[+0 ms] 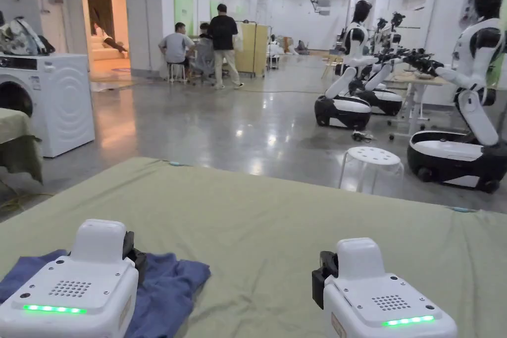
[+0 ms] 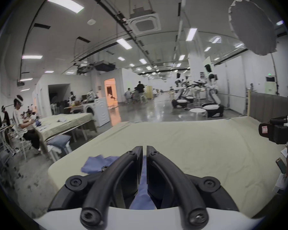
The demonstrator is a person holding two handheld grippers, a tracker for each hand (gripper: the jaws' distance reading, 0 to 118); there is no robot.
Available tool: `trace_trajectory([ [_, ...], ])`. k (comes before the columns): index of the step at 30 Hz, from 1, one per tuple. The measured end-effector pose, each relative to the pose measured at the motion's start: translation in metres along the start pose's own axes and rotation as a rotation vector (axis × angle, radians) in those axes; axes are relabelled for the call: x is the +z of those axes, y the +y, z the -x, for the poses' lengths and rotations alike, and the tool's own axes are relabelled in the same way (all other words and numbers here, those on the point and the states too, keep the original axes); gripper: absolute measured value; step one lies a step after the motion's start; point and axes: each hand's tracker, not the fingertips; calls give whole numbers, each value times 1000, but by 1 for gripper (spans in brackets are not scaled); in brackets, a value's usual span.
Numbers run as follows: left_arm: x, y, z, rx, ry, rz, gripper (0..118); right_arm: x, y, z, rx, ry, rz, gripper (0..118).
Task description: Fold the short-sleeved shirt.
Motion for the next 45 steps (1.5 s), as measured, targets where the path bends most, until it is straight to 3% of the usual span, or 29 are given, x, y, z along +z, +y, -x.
trace_trajectory([
  [5,-32,-18,40,-21,35,200,8,-20,-9,38,8,73,19,1],
  [10,-105,-49,42,-11,-15,432,11,-41,-21,43,23,86,61,1],
  [11,-122,-57,42,-11,-28,476,29,-46,-24,41,26,83,70,1],
  [12,-139,-65,43,0,-31,535,68,-51,-28,39,27,77,79,1],
  [13,-154,-73,44,29,-68,564,74,-56,-30,37,27,71,89,1],
  [15,-186,-90,43,99,-159,627,74,-67,-36,32,18,61,112,1],
  [17,-212,-106,38,137,-127,668,74,-79,-42,29,14,49,134,1],
  [23,-266,-163,14,-4,-41,789,74,-104,-61,20,15,23,208,1],
  [25,-263,-159,19,61,-50,748,74,-107,-65,18,20,19,224,1],
  [26,-263,-154,21,86,-35,746,73,-107,-66,17,21,18,228,1],
  [27,-259,-149,20,86,-27,702,50,-107,-67,16,20,16,231,1],
  [28,-258,-147,15,72,-22,669,10,-106,-67,16,18,16,234,1],
  [29,-254,-146,11,52,20,666,5,-103,-66,14,14,18,235,1],
  [34,-242,-129,4,122,-82,603,5,-79,-61,-3,-3,-2,211,1],
  [38,-224,-99,-30,85,-134,516,5,-52,-59,-33,-35,-52,192,1],
  [45,-208,-57,-148,78,-378,427,5,11,-72,-104,-91,-194,181,1],
])
